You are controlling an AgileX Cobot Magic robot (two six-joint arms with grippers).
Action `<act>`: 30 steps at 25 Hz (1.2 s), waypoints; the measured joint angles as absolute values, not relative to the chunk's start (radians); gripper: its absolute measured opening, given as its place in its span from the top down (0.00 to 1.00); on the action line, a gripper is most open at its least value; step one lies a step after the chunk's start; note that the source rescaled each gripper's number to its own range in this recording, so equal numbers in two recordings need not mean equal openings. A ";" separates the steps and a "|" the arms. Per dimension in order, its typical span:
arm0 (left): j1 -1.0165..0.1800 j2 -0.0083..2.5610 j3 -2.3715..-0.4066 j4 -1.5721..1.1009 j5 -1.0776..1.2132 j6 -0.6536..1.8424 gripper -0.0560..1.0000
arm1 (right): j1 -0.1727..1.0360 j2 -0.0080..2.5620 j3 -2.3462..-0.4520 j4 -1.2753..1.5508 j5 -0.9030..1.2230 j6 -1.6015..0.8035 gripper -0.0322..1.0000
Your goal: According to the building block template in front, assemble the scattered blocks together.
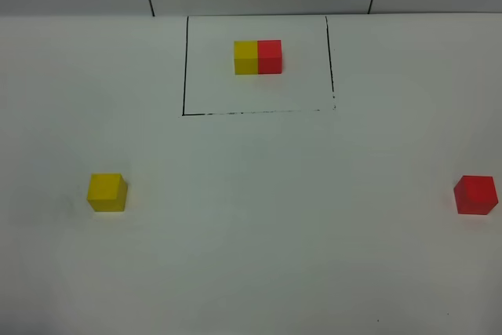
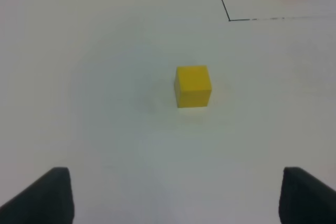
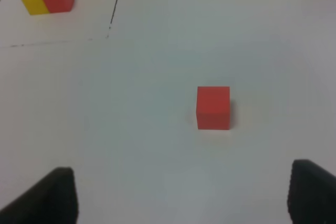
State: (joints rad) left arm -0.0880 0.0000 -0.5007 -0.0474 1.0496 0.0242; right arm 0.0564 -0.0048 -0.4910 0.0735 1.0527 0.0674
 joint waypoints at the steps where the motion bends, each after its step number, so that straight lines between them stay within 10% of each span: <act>1: -0.088 0.000 -0.501 -0.047 1.050 0.024 0.21 | 0.056 -0.005 -0.491 0.074 1.053 0.067 0.33; 30: -0.088 -0.005 -0.501 -0.047 1.052 0.024 0.21 | 0.056 -0.005 -0.491 0.074 1.053 0.067 0.33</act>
